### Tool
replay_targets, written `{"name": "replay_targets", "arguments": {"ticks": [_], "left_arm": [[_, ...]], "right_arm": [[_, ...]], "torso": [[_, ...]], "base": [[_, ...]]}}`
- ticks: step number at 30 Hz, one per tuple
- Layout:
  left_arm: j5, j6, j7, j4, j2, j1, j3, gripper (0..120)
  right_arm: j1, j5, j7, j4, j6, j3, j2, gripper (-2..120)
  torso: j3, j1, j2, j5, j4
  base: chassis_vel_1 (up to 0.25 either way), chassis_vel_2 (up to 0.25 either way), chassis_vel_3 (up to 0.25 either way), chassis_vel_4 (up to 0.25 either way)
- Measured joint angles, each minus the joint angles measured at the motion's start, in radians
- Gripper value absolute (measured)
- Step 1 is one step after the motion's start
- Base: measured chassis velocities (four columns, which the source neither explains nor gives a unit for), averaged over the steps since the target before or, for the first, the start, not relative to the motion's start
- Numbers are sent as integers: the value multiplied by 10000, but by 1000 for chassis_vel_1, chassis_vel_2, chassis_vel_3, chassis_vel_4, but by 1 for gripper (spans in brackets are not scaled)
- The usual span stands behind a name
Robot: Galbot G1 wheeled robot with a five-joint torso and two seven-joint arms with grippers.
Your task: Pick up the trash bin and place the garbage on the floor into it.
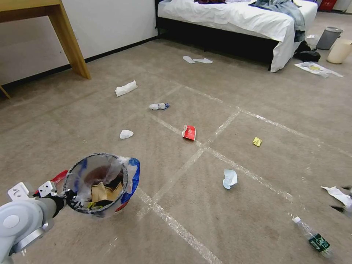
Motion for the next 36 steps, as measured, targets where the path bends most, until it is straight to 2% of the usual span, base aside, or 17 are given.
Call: {"name": "replay_targets", "arguments": {"ticks": [5,10,12,19,20,29,36], "left_arm": [[2,1,11,32,88,-17,11,0],[23,0,-16,31,123,-9,47,0],[105,-8,-41,-2,86,41,75,0],[194,-27,-60,-27,43,63,152,0],[220,-34,-72,-28,23,43,192,0],[303,-38,-93,65,-23,58,222,0],[352,-38,-88,260,-33,-74,399,0]], "right_arm": [[-83,-285,-915,-25,-85,141,425,100],[-141,-364,-346,24,-729,134,917,100],[-38,-742,236,-260,-1259,89,1219,100],[70,-817,654,-576,-1321,-5,1559,100],[83,-672,743,-497,-1536,-50,1677,100],[251,-408,845,-478,-1860,-340,2013,100],[807,-476,1088,-929,-2060,-778,2553,100]], "torso": [[0,0,0,-5,8],[0,0,1,-4,6],[0,0,0,-4,7],[0,0,0,-5,3],[0,0,0,-6,4],[0,-1,0,-8,5],[1,0,0,-8,4]], "base": [[0,0,0,0],[0,0,0,0],[0,0,0,0],[0,0,0,0],[0,0,0,0],[0,0,0,0],[0,0,0,0]]}}
